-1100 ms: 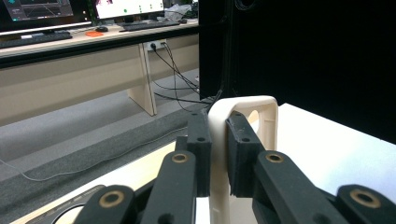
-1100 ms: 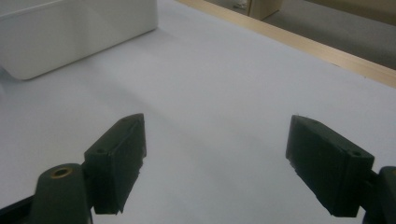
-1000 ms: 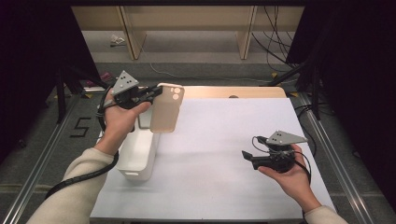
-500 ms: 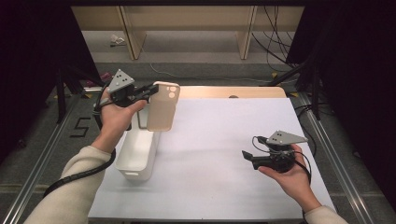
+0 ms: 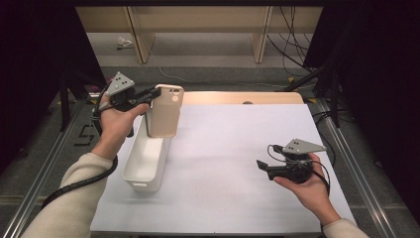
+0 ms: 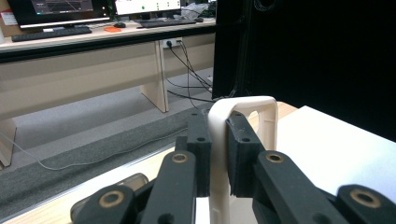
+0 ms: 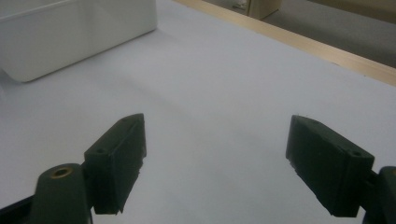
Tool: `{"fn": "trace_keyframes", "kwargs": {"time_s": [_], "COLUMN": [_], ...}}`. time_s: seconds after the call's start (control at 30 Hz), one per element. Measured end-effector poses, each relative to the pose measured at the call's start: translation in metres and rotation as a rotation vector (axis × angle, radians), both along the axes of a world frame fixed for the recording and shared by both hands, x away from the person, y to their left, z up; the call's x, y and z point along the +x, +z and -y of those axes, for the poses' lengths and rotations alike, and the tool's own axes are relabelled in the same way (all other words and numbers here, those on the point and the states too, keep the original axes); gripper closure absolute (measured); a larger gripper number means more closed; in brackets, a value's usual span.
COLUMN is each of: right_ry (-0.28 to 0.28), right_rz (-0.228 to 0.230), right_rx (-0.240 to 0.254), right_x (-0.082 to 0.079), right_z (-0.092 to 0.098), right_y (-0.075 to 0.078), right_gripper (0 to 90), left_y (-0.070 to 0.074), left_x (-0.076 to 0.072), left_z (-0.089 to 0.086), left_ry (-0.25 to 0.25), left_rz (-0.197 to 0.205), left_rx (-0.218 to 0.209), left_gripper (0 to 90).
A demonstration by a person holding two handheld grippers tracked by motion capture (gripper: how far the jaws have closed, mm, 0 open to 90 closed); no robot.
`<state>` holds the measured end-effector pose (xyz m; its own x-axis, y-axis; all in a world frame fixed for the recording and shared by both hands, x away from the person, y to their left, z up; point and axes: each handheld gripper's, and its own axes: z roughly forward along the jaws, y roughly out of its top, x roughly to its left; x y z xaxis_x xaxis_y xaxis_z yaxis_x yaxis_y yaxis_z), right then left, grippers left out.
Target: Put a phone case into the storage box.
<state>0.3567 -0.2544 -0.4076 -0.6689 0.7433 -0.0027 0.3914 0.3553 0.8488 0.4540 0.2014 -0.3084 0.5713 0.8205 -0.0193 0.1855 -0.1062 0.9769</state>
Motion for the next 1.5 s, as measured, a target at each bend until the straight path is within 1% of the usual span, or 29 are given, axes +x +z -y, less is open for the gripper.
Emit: {"fn": "trace_keyframes", "kwargs": {"time_s": [0.27, 0.63, 0.73, 0.93, 1.2, 1.43, 1.5], "right_ry": [0.0, -0.001, -0.001, -0.002, -0.001, -0.001, -0.001], "right_rz": [-0.002, -0.002, -0.005, -0.003, -0.005, -0.006, -0.006], "right_rx": [0.0, 0.003, 0.003, 0.005, 0.005, 0.006, -0.001], "right_x": [0.0, 0.0, 0.0, 0.0, 0.0, 0.0, 0.001], "right_z": [0.0, 0.0, 0.001, 0.0, 0.001, 0.0, 0.0], "right_y": [0.0, 0.0, 0.0, 0.0, 0.0, -0.001, -0.001], "right_gripper": [21.2, 21.2, 21.3, 21.2, 21.4, 21.3, 21.3], "left_y": [0.0, -0.004, -0.005, -0.008, -0.011, -0.016, -0.017], "left_x": [0.004, 0.009, 0.011, 0.014, 0.017, 0.023, 0.025], "left_z": [-0.006, -0.013, -0.015, -0.019, -0.024, -0.029, -0.031], "left_ry": [0.011, 0.028, 0.041, 0.058, 0.069, 0.084, 0.091], "left_rz": [0.006, 0.013, 0.017, 0.016, 0.019, 0.012, 0.008], "left_rx": [-0.007, -0.018, -0.02, -0.02, -0.033, -0.033, -0.036], "left_gripper": [81.3, 81.3, 81.3, 81.3, 81.3, 81.4, 81.4]}}
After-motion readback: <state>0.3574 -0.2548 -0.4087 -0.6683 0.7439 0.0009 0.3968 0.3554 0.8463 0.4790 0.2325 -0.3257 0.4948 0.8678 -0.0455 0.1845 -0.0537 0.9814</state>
